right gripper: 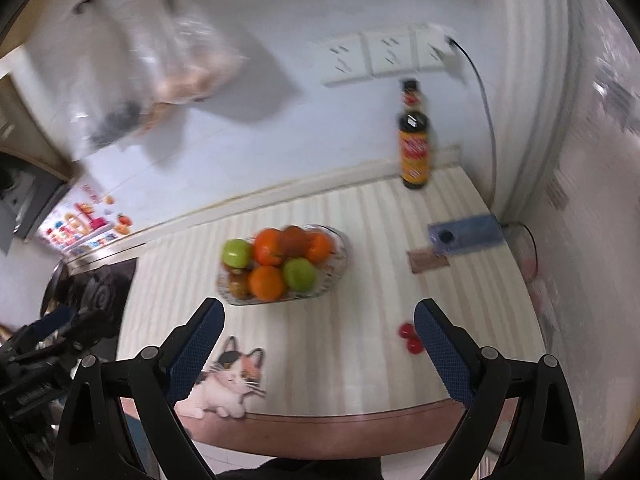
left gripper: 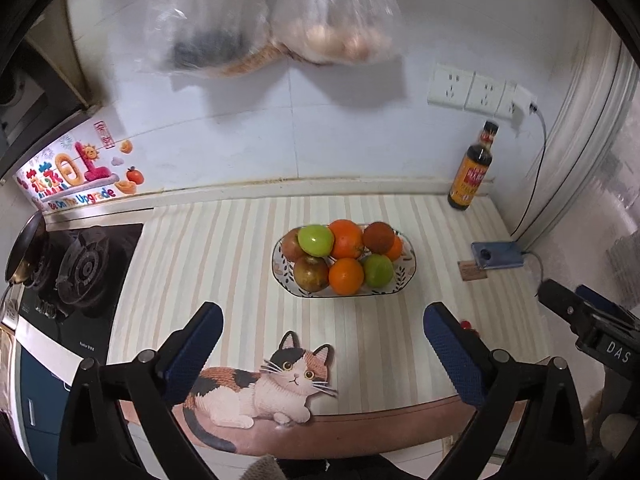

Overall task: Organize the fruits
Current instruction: 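Lift both open tools away from the plate, then grasp a red tomato with the left tool while the right tool grasps the other tomato, then carry both tomatoes onto the floral plate and open both tools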

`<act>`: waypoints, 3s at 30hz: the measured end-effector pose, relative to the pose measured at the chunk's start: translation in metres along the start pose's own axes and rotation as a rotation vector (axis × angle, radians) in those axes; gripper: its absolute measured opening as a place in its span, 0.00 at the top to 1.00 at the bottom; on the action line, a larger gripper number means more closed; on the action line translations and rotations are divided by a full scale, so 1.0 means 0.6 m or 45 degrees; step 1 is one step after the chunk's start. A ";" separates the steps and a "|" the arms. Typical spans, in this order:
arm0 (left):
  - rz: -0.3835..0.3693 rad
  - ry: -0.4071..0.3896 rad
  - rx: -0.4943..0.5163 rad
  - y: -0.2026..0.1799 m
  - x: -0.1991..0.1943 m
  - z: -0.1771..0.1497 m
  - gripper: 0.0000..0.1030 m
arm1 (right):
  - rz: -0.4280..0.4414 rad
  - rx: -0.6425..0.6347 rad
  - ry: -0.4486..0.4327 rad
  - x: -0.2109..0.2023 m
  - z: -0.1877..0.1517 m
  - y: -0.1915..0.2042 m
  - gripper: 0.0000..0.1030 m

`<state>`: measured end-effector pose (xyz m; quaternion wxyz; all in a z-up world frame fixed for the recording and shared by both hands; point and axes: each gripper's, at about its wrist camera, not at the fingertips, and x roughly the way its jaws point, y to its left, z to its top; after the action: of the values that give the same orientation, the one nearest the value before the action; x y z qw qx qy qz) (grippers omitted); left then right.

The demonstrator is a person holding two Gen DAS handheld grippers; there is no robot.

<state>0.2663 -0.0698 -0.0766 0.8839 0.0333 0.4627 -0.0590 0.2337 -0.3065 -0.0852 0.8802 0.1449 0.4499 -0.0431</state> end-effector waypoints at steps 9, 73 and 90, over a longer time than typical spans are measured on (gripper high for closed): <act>0.045 0.214 0.187 -0.114 0.177 -0.004 0.00 | -0.089 0.171 0.219 0.194 -0.077 -0.164 0.34; -0.450 0.572 -0.029 -0.120 0.322 -0.022 0.77 | 0.245 0.183 0.223 0.264 -0.084 -0.147 0.67; -0.390 0.602 -0.502 0.201 0.413 0.032 0.77 | 0.575 0.043 0.333 0.444 -0.072 0.223 0.67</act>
<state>0.4383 0.0290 -0.2691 0.7224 -0.1953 0.6571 -0.0910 0.3853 -0.1516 -0.2946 0.7993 0.2606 0.5153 0.1662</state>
